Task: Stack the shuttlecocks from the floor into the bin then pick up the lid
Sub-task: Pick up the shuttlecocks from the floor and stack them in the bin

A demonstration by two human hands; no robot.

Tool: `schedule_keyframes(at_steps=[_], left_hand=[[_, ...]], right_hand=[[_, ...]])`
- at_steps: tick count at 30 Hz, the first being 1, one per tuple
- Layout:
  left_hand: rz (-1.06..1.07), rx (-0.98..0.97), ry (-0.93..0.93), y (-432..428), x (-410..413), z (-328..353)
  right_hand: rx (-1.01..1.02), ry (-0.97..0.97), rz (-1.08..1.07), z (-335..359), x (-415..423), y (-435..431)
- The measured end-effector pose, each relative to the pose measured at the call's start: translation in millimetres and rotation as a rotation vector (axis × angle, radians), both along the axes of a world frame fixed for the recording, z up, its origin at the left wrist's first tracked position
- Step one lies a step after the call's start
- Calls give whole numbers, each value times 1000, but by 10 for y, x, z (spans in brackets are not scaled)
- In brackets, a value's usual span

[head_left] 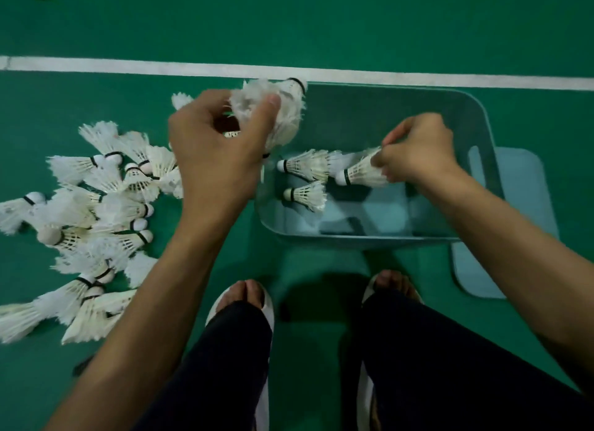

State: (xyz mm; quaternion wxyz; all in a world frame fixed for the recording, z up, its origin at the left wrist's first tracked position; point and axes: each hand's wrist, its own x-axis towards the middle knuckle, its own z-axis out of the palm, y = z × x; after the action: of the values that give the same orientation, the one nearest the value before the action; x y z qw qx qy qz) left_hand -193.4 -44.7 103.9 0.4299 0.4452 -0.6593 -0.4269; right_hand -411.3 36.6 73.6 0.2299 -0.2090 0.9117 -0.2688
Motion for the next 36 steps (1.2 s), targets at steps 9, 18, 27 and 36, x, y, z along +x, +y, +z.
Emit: schedule_keyframes(at_steps=[9, 18, 27, 36], left_hand=[[-186, 55, -365, 114, -385, -187], [-133, 96, -430, 104, -428, -201], [-224, 295, -431, 161, -566, -296], [-296, 978, -133, 48, -741, -368]], right_hand=[[189, -148, 64, -610, 9, -243], [91, -463, -92, -676, 297, -363], [-38, -525, 20, -305, -94, -225], [-181, -657, 525, 11, -379, 42]])
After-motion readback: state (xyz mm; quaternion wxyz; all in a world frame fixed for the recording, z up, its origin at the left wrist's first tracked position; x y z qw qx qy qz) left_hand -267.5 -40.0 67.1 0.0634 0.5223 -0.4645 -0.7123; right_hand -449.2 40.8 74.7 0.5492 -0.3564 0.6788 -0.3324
